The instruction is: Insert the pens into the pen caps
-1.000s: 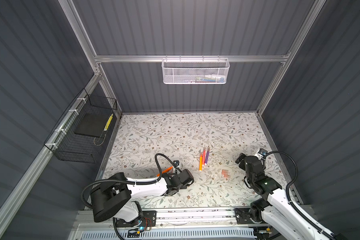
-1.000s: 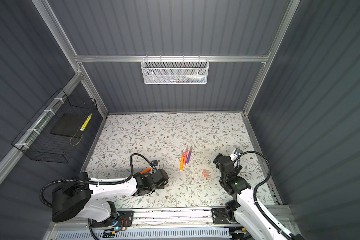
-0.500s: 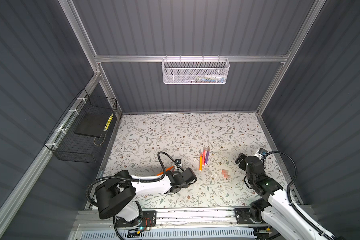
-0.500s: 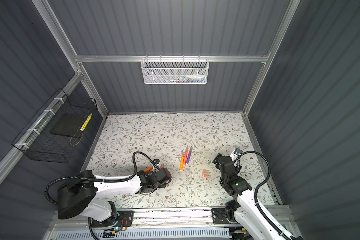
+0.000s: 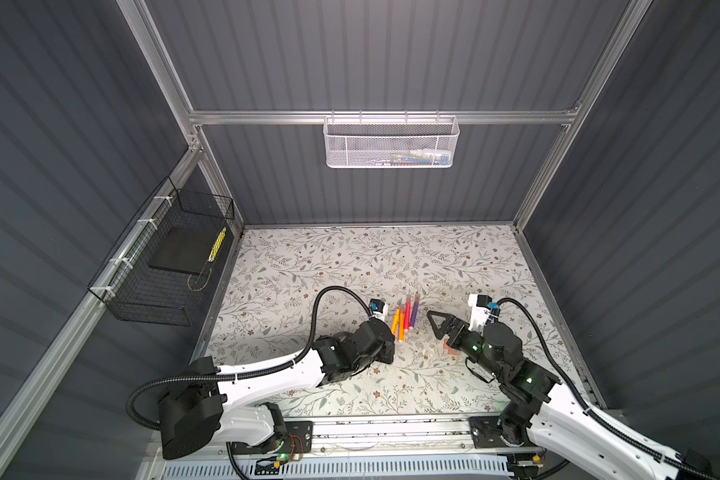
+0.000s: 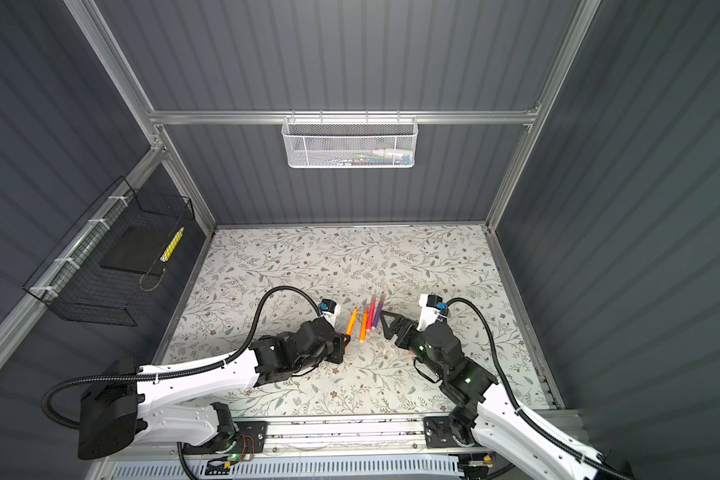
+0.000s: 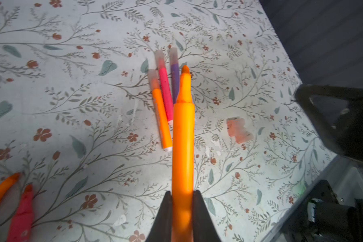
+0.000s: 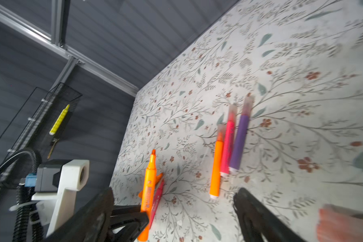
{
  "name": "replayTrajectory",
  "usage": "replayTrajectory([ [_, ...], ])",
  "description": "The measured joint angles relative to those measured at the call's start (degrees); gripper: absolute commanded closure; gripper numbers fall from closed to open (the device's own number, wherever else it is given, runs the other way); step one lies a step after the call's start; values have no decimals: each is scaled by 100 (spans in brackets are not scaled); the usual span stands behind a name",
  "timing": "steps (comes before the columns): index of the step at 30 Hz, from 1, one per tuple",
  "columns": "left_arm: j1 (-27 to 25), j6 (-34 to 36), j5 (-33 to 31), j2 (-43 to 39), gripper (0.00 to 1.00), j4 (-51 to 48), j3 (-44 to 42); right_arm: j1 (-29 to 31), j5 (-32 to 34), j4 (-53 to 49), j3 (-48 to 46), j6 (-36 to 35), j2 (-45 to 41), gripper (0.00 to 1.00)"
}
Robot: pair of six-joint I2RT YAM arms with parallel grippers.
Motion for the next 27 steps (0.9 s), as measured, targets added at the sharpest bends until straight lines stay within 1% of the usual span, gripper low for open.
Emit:
replayTrajectory([
  [5, 0, 299, 509, 11, 100, 439, 0, 479, -133, 658, 11, 317, 660, 20],
  [8, 0, 413, 734, 26, 100, 682, 0, 540, -164, 975, 17, 446, 986, 27],
  [10, 0, 459, 837, 28, 100, 804, 0, 546, -177, 1147, 22, 520, 1193, 34],
  [12, 0, 503, 922, 28, 100, 892, 0, 553, -208, 1325, 28, 592, 1377, 47],
  [14, 0, 529, 968, 37, 100, 933, 0, 557, -216, 1460, 44, 636, 1523, 57],
  [17, 0, 544, 1012, 57, 100, 946, 0, 581, -238, 1622, 68, 715, 1665, 75],
  [20, 0, 546, 1025, 76, 100, 949, 0, 612, -223, 1687, 96, 763, 1740, 86],
  [21, 0, 546, 1021, 76, 97, 949, -4, 616, -214, 1692, 105, 778, 1762, 87],
  [24, 0, 546, 1010, 76, 80, 944, -24, 660, -179, 1714, 109, 763, 1814, 94],
  [26, 0, 560, 1014, 76, 68, 949, -44, 713, -142, 1718, 111, 765, 1856, 96],
  [27, 0, 590, 1023, 81, 64, 949, -44, 758, -140, 1727, 116, 765, 1880, 97],
])
